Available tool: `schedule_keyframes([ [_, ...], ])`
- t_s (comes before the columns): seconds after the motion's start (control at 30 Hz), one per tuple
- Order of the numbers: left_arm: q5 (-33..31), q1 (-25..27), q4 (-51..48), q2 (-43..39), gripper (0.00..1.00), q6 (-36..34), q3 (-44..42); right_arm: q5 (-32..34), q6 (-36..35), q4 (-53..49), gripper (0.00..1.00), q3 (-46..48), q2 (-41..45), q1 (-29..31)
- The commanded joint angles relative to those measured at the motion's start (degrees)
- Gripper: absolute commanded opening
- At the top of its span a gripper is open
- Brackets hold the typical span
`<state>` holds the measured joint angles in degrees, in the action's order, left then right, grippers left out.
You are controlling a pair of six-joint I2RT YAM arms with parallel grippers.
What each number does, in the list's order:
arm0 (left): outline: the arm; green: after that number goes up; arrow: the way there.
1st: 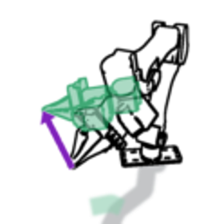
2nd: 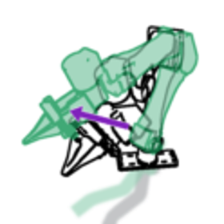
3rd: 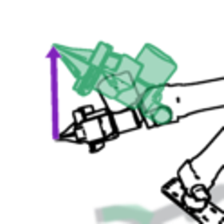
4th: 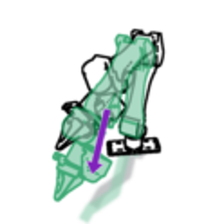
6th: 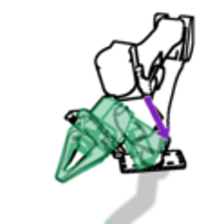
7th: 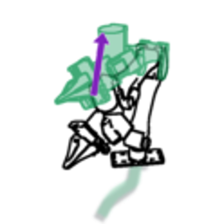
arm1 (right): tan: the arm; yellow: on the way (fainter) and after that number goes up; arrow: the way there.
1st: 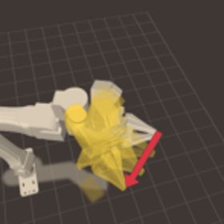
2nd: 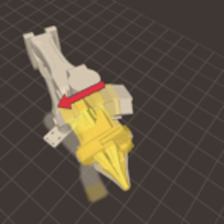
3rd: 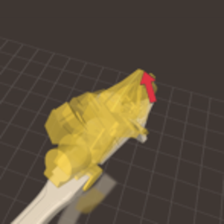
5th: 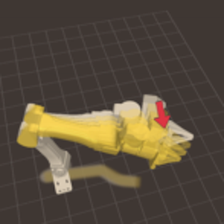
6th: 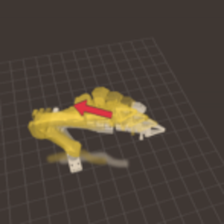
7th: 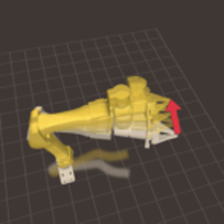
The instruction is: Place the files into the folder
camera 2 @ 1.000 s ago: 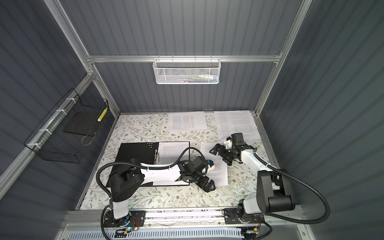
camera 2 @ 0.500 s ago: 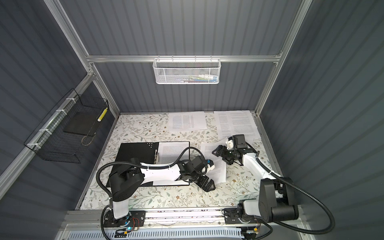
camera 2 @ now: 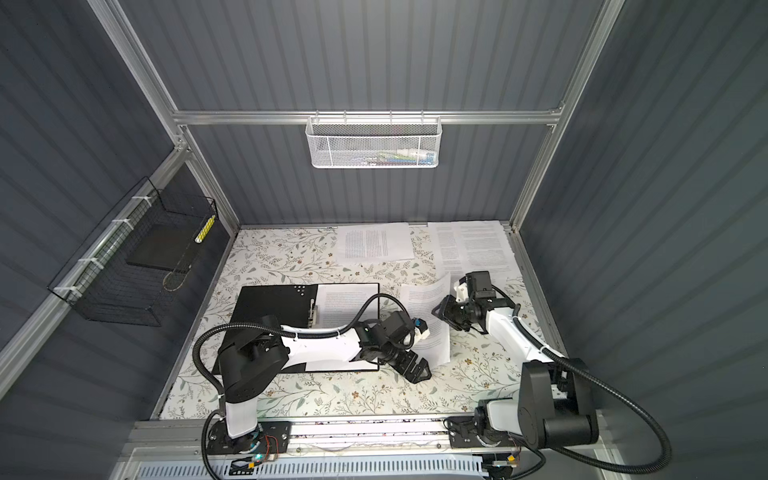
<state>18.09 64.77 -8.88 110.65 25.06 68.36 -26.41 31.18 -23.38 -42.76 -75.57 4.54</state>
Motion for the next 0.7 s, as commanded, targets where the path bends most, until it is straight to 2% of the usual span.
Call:
schedule_keyframes([
  [0.0, -0.9, -0.5, -6.0, 3.2, 1.00, -0.5, -2.3, 3.4, -1.7, -3.6, 0.29, 0.6, 0.6, -0.2],
  [0.2, -0.5, -1.0, -6.8, 1.3, 1.00, -0.8, -0.6, 3.9, -2.8, -5.0, 0.00, 1.2, 2.0, -0.2],
  [0.37, 2.0, -2.5, -6.1, -5.0, 1.00, 0.4, 2.4, 5.3, -2.0, -6.8, 0.00, 0.7, 7.0, -0.2],
  [0.47, 3.2, -2.9, 1.0, -13.5, 1.00, 1.0, 0.1, 6.6, -1.2, -8.4, 0.00, 0.1, 10.6, -0.2],
  [0.53, 1.4, -3.0, 5.2, -19.6, 1.00, 1.0, -2.9, 6.4, -0.6, -8.6, 0.00, 0.0, 12.7, -0.1],
  [0.67, -9.6, -3.0, 8.7, -33.1, 1.00, -2.0, -10.7, 9.1, -0.2, -10.4, 0.00, -1.3, 14.5, 0.3],
])
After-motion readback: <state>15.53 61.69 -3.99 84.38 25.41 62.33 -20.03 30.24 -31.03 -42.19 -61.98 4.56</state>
